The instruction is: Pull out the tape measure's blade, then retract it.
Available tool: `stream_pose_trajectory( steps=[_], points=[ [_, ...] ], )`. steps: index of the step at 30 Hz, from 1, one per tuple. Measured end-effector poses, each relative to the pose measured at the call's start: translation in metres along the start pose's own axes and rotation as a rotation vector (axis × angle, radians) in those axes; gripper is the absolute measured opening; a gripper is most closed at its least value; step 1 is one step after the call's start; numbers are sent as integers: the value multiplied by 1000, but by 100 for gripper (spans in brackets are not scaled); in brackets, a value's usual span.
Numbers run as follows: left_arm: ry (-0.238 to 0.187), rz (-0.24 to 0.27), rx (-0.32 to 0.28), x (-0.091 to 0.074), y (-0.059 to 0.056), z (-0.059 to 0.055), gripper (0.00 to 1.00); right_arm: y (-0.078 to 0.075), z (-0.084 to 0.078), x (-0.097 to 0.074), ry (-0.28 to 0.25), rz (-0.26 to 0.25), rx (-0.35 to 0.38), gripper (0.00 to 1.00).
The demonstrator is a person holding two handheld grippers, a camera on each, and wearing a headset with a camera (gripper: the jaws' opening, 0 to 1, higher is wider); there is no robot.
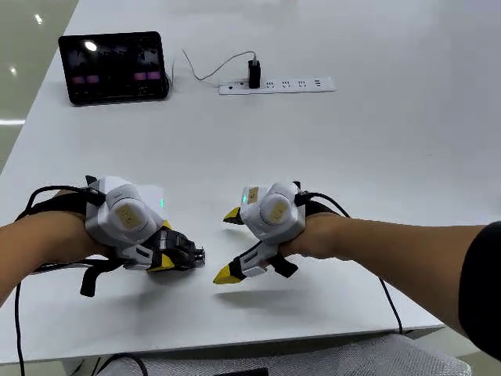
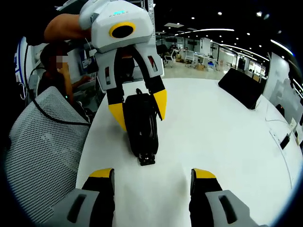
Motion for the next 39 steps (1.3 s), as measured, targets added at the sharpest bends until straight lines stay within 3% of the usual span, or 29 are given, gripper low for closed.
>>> stream_pose_trajectory(
  steps=[13,20,39],
  points=[
    [-9,16,8,1,-1,-1,29,3,7,15,28,18,-47,50],
    [-10,14,5,1,-1,-1,29,6,8,27,43,23,-71,36],
    [-15,21,6,2,0,-2,29,7,16,34,73,57,-132,16]
  ],
)
Point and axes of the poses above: the centre of the closed fingertips' face, and the gripper's own axes: x roughly forward along the fingers, y roughly to its left, z roughly out of its top, the point moved 8 cm from there along -x, roughly backward along the fingers, and after that the axes turned 8 degrees about x, right-handed, at the moved point
